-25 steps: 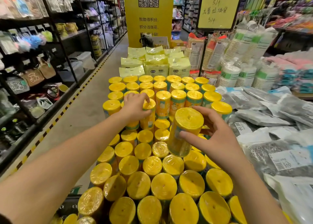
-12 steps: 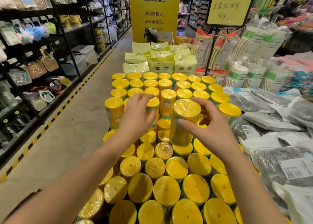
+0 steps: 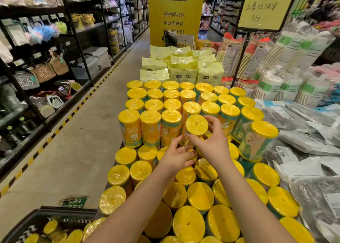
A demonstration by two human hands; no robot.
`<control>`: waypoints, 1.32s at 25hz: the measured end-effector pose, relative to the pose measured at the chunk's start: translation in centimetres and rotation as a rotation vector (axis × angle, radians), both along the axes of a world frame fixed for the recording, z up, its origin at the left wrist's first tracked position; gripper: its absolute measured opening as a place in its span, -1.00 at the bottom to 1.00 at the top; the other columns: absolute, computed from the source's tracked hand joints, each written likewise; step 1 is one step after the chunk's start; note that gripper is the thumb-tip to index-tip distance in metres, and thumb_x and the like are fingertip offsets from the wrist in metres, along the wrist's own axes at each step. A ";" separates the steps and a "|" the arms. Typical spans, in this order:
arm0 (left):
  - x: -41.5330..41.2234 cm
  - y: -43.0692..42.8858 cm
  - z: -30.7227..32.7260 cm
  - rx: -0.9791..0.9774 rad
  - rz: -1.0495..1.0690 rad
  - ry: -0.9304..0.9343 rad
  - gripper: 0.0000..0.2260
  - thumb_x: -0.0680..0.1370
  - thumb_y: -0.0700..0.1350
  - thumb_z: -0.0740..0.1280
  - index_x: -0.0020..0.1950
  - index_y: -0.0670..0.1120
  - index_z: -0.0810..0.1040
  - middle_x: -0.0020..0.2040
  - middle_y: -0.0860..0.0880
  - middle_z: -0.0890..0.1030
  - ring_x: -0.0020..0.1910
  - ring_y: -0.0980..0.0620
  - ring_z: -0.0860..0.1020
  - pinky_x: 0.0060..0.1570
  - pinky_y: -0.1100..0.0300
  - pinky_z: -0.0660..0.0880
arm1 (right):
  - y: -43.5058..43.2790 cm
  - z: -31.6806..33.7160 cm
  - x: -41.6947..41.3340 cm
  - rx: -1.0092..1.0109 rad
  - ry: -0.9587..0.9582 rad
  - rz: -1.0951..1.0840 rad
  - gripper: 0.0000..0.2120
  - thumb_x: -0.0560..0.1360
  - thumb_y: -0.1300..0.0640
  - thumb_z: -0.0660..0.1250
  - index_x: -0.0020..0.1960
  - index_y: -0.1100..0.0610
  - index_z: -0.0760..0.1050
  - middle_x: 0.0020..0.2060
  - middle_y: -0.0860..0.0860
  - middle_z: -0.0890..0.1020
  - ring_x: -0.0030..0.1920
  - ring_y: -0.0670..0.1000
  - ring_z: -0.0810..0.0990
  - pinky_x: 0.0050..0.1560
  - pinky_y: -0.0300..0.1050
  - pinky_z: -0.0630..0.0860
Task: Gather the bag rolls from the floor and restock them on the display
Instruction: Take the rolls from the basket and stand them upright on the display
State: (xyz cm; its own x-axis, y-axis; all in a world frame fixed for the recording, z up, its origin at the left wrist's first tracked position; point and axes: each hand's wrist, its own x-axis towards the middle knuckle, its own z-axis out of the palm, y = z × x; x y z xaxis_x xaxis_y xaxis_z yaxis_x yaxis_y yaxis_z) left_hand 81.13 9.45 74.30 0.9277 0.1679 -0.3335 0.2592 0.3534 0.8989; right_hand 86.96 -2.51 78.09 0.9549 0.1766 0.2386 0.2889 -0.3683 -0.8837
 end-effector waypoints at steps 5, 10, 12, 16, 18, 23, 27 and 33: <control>0.7 0.5 -1.6 0.030 -0.014 -0.021 -0.25 0.56 -0.29 0.43 0.63 0.01 0.12 0.34 -0.14 0.56 0.24 0.01 0.60 0.08 0.10 0.63 | 0.7 -1.6 2.0 -0.022 0.026 -0.030 -0.27 0.34 -0.16 0.60 0.38 -0.07 0.35 0.26 -0.16 0.53 0.22 -0.16 0.50 0.09 -0.23 0.50; 1.4 0.4 -2.3 0.013 -0.022 -0.023 -0.20 0.54 -0.28 0.45 0.64 0.05 0.09 0.33 -0.12 0.58 0.22 0.02 0.62 0.17 0.03 0.60 | 1.3 -2.7 2.8 -0.120 -0.027 -0.037 -0.23 0.43 -0.22 0.50 0.53 -0.06 0.30 0.41 -0.08 0.48 0.39 -0.04 0.45 0.33 0.03 0.49; 1.6 0.6 -2.5 0.002 -0.043 -0.030 -0.17 0.53 -0.27 0.47 0.64 0.08 0.08 0.34 -0.12 0.58 0.25 0.00 0.61 0.22 -0.03 0.58 | 1.3 -2.9 2.9 -0.155 -0.038 -0.061 -0.21 0.46 -0.21 0.48 0.58 -0.05 0.24 0.47 -0.03 0.42 0.45 0.00 0.40 0.39 0.08 0.45; 1.5 0.7 -2.2 0.043 -0.086 -0.030 -0.17 0.53 -0.24 0.47 0.63 0.15 0.08 0.35 -0.11 0.56 0.26 0.03 0.61 0.18 0.03 0.60 | 1.4 -3.0 2.9 -0.133 0.007 -0.078 -0.25 0.45 -0.20 0.48 0.54 -0.06 0.27 0.42 -0.07 0.49 0.40 -0.03 0.46 0.31 0.01 0.50; 1.3 0.9 -1.7 0.057 -0.098 -0.011 -0.19 0.54 -0.26 0.45 0.64 0.11 0.08 0.39 -0.12 0.53 0.26 0.02 0.60 0.15 0.07 0.61 | 1.1 -2.8 2.7 -0.135 0.043 -0.063 -0.28 0.47 -0.16 0.48 0.53 -0.04 0.28 0.41 -0.08 0.50 0.39 -0.04 0.48 0.29 -0.03 0.51; -1.4 3.0 1.7 0.645 -0.303 -0.024 -0.32 0.58 -0.05 0.42 0.61 0.10 0.14 0.52 -0.01 0.35 0.33 0.06 0.50 0.22 0.10 0.56 | -0.7 -1.0 0.2 -0.312 0.044 -0.001 -0.31 0.50 -0.08 0.46 0.53 0.04 0.28 0.43 0.00 0.45 0.41 0.02 0.44 0.26 -0.10 0.42; -5.4 5.1 5.9 1.363 -0.344 -0.124 -0.32 0.58 0.06 0.38 0.62 0.07 0.14 0.56 -0.03 0.23 0.50 -0.04 0.31 0.40 0.03 0.40 | -2.0 1.4 -4.5 -0.612 -0.217 0.160 -0.37 0.52 -0.05 0.43 0.53 0.03 0.32 0.47 -0.01 0.40 0.47 0.03 0.35 0.38 -0.05 0.38; -13.9 6.2 9.9 1.995 -0.287 -0.067 -0.40 0.55 0.06 0.36 0.54 0.00 0.27 0.54 -0.14 0.23 0.50 -0.18 0.23 0.40 -0.06 0.32 | 0.2 4.7 -12.3 -0.772 -0.482 0.327 -0.35 0.51 -0.09 0.43 0.54 -0.02 0.31 0.52 0.03 0.34 0.52 0.10 0.28 0.44 0.12 0.35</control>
